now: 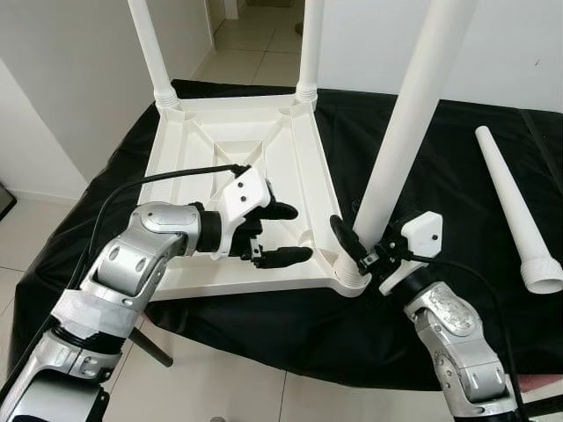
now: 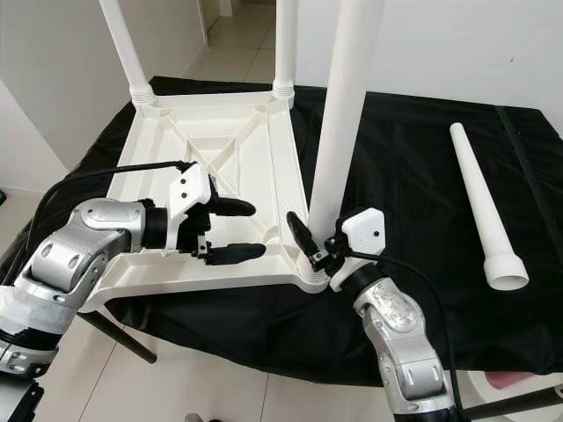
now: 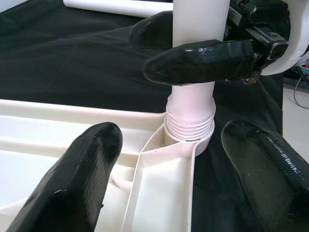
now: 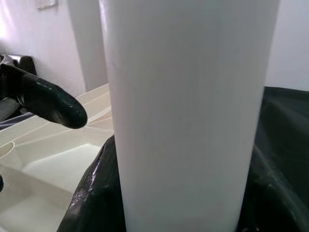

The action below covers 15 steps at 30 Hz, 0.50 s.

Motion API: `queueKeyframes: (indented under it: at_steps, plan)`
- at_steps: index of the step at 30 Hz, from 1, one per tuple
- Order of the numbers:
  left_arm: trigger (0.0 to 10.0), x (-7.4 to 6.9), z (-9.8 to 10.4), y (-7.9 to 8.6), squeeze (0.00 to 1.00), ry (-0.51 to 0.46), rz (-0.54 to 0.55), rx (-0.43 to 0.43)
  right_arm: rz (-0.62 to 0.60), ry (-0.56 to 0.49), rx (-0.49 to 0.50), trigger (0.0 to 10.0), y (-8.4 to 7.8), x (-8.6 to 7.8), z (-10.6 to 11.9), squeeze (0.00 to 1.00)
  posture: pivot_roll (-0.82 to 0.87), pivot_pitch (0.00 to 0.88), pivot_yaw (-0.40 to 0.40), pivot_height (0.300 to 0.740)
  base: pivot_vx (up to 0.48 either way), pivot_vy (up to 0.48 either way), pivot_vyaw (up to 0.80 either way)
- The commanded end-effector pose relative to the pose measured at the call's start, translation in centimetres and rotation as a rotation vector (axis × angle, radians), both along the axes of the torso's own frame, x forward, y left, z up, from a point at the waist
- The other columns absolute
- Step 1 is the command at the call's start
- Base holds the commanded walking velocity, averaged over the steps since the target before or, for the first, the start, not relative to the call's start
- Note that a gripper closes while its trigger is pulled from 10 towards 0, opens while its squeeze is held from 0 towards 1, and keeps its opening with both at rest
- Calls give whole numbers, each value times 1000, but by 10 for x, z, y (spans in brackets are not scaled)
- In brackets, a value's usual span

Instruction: Building children table

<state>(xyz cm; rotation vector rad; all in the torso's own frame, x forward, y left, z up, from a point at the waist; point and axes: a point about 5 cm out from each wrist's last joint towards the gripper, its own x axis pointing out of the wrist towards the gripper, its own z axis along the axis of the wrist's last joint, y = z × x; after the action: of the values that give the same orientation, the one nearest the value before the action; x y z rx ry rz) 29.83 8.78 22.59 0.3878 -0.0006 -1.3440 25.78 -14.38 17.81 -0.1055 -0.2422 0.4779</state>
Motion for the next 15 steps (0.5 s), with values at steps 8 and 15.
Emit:
queueKeyframes:
  at_steps: [8, 15]
  plan:
    - [10000, 2, 0, 4, 0, -7, 25, 17, -309, 579, -62, 10000, -32, -12, -104, 0, -122, 166, 121, 740, 0, 0, 0]
    - [10000, 3, 1, 5, 0, -9, 29, 16, -353, 462, -45, 10000, -21, -18, -100, 0, -124, 161, 118, 740, 0, 0, 0]
